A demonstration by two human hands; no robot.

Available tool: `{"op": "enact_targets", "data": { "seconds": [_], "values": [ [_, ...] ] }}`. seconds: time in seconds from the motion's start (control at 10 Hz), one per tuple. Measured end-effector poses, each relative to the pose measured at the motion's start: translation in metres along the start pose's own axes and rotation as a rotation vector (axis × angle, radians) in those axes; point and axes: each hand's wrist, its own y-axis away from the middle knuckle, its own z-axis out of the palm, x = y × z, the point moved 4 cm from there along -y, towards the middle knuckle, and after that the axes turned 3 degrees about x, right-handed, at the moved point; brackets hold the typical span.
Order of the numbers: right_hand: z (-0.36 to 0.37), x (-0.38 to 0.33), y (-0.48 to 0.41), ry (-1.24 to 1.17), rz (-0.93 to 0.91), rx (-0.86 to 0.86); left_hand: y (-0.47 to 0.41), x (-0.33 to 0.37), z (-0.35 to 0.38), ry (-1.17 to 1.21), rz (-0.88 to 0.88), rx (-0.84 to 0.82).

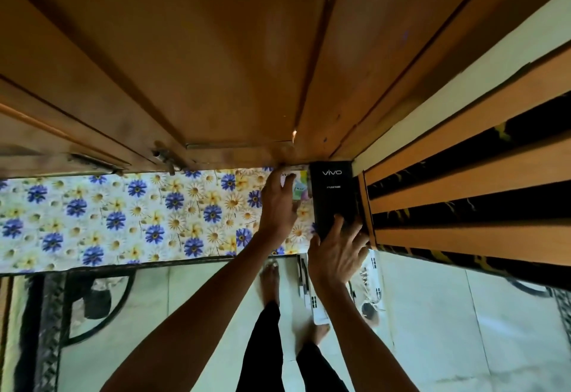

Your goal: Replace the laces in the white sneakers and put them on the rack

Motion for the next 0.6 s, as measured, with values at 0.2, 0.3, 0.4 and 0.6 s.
{"op": "enact_targets", "data": {
  "seconds": [0.2,0.3,0.4,0.6],
  "values": [
    [0.005,0.003,-0.015,0.038,-0.229,-0.087,0.005,-0.005,-0.001,0.067,-0.125,-0.010],
    [0.005,0.003,-0.018,0.053,-0.241,-0.092,0.000,-0.003,0.000,0.089,-0.135,0.004],
    [0.008,0.004,-0.016,0.052,-0.229,-0.091,-0.004,-0.002,0.004,0.083,-0.103,-0.009],
    [-0.016,0.019,-0.014,-0.155,-0.282,-0.132,0.001,0.001,-0.005,-0.012,-0.171,0.012]
  ]
}}
